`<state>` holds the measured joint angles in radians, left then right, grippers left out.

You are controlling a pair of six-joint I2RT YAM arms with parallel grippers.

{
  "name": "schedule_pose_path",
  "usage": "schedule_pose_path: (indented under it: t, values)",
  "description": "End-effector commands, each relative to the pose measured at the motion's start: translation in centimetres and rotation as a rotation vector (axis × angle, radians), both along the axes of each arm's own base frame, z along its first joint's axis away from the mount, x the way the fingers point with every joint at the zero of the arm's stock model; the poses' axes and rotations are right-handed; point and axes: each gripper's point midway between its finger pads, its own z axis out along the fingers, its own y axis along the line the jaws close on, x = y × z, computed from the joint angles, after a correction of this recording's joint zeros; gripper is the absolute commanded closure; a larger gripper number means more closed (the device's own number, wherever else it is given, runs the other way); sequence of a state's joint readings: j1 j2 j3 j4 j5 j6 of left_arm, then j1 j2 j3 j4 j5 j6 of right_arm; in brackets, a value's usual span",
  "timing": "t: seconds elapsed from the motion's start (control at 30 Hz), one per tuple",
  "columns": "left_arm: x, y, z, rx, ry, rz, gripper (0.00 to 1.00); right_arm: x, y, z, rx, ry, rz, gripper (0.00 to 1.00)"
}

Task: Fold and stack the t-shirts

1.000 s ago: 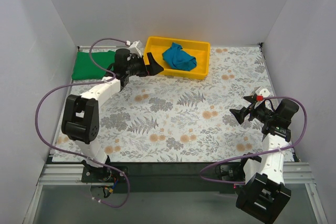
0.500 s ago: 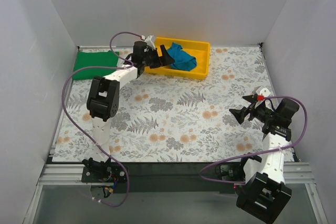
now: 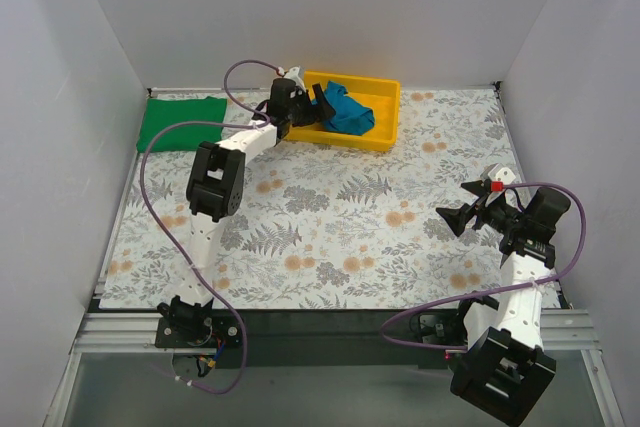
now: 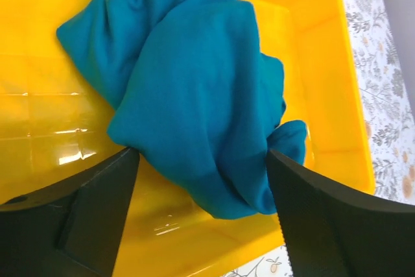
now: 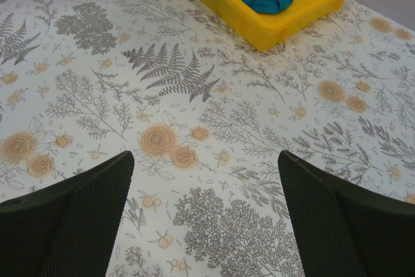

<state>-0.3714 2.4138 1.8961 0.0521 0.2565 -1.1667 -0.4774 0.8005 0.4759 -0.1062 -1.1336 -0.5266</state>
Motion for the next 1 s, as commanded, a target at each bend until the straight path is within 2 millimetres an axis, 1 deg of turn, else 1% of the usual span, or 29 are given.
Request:
schedule_pose_path:
  t: [0.0,0.07,0.1,0.17,0.2,0.3,0.33,0.37,0.4,0.43,0.47,0.5,0.57,0.6,0.67,0.7,0.77,0.8,0.87,0.9,0.93,0.97]
  values:
    - [0.8,-0.8,1.9,-0.001,-0.046,0.017,0.25,0.2,0.2,1.8,0.002,-0.037,0.029,0.02]
    - [1.0,-1.0,1.9,-0.01,-0.048,0.018,0.3,0.1,0.3,1.7,0.004,-0.035,0.03,0.02]
    - [1.2,-1.1,1.8,-0.017,-0.046,0.025,0.36,0.1,0.3,1.7,0.004,-0.035,0.03,0.02]
    - [1.4,-1.4,2.0,-0.025,-0.055,0.025,0.44,0.1,0.3,1.8,0.006,-0.036,0.034,0.02]
    - [1.5,-1.4,2.2,-0.026,-0.063,0.029,0.54,0.1,0.4,1.8,0.006,-0.036,0.035,0.02]
    - [2.0,-1.7,3.2,-0.046,-0.089,0.032,0.68,0.0,0.5,2.2,0.01,-0.044,0.044,0.02]
    - [2.2,-1.9,3.9,-0.056,-0.103,0.028,0.79,-0.1,0.6,2.2,0.012,-0.043,0.047,0.02]
    - [2.2,-2.1,4.3,-0.066,-0.112,0.021,0.81,-0.2,0.6,2.2,0.012,-0.045,0.048,0.02]
    - [2.2,-2.2,5.2,-0.073,-0.128,0.016,0.85,-0.2,0.6,2.3,0.012,-0.046,0.048,0.02]
    - [2.2,-2.3,5.8,-0.08,-0.142,0.008,0.94,-0.2,0.6,2.3,0.012,-0.045,0.048,0.02]
    - [2.1,-2.5,6.6,-0.089,-0.155,-0.006,0.98,-0.2,0.6,2.3,0.01,-0.049,0.048,0.02]
    - [1.9,-2.6,8.0,-0.1,-0.174,-0.018,1.0,-0.2,0.6,2.3,0.01,-0.049,0.048,0.02]
    - [1.5,-3.0,10.7,-0.125,-0.215,-0.048,1.0,-0.2,0.6,2.3,0.009,-0.05,0.047,0.02]
    - [1.1,-3.0,13.5,-0.142,-0.258,-0.059,1.0,-0.2,0.6,2.3,0.008,-0.05,0.046,0.02]
    - [0.3,-3.0,17.2,-0.161,-0.319,-0.081,1.0,-0.2,0.6,2.2,0.009,-0.048,0.047,0.02]
    - [-0.7,-2.7,21.0,-0.173,-0.383,-0.099,1.0,-0.3,0.7,2.2,0.009,-0.048,0.047,0.02]
    - [-2.1,-2.3,24.7,-0.183,-0.45,-0.118,1.0,-0.3,0.7,2.2,0.007,-0.052,0.047,0.02]
    - [-3.6,-1.9,27.9,-0.188,-0.508,-0.139,1.0,-0.3,0.7,2.3,0.006,-0.054,0.047,0.02]
    - [-5.3,-1.5,30.9,-0.195,-0.561,-0.159,1.0,-0.3,0.7,2.2,0.007,-0.052,0.047,0.02]
    - [-7.0,-1.0,33.9,-0.206,-0.611,-0.17,1.0,-0.3,0.7,2.2,0.007,-0.052,0.047,0.02]
    - [-7.9,-0.8,34.5,-0.203,-0.619,-0.186,1.0,-0.3,0.7,2.2,0.007,-0.052,0.047,0.02]
    - [-9.6,-0.3,37.0,-0.214,-0.66,-0.195,1.0,-0.3,0.7,2.2,0.007,-0.052,0.047,0.02]
